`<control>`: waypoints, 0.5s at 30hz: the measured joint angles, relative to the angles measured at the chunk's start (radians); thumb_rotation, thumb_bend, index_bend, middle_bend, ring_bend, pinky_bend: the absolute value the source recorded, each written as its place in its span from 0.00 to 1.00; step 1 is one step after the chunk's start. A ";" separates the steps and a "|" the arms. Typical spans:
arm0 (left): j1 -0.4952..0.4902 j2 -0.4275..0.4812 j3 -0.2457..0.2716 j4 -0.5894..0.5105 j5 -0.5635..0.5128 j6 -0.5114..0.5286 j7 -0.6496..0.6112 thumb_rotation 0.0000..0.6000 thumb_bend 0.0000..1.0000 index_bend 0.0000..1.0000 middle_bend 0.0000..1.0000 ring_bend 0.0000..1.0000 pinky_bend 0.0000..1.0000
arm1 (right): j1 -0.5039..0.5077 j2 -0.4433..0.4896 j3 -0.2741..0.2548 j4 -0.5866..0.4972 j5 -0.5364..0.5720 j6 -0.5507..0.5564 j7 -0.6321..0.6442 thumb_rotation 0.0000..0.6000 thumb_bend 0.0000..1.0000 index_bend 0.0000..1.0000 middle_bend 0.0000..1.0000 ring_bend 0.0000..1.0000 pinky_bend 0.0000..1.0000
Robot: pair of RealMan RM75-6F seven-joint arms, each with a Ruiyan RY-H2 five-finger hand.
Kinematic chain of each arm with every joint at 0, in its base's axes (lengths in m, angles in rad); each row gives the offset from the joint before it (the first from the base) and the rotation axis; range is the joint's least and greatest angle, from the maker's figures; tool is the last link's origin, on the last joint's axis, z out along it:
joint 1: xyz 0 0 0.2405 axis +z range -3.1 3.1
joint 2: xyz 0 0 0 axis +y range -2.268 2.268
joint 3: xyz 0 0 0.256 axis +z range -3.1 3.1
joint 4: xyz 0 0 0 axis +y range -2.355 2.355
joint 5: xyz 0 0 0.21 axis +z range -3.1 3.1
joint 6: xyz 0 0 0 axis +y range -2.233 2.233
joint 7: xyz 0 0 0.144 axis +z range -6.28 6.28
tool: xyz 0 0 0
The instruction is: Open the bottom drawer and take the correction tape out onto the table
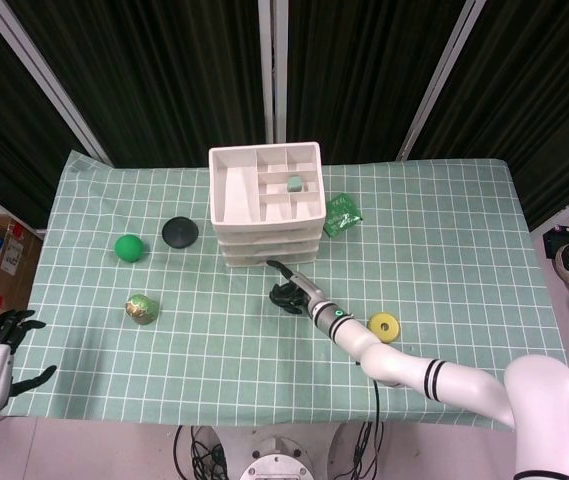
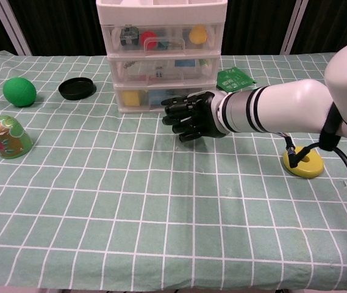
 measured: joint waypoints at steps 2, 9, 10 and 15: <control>0.000 0.000 -0.001 0.001 0.000 0.001 -0.001 1.00 0.00 0.33 0.22 0.15 0.19 | 0.007 -0.008 0.000 0.016 0.003 -0.005 0.000 1.00 0.78 0.00 0.84 0.93 1.00; 0.005 0.002 0.001 0.000 -0.005 0.001 -0.002 1.00 0.00 0.33 0.22 0.15 0.19 | 0.036 -0.044 0.003 0.084 0.005 -0.026 -0.003 1.00 0.78 0.00 0.84 0.94 1.00; 0.006 0.003 0.001 -0.001 -0.005 0.002 -0.002 1.00 0.00 0.33 0.22 0.15 0.19 | 0.040 -0.050 0.004 0.093 0.004 -0.029 -0.003 1.00 0.78 0.00 0.84 0.94 1.00; 0.011 0.000 0.002 -0.001 -0.007 0.004 -0.005 1.00 0.00 0.33 0.22 0.15 0.19 | 0.054 -0.075 0.009 0.134 -0.002 -0.038 -0.004 1.00 0.78 0.07 0.84 0.94 1.00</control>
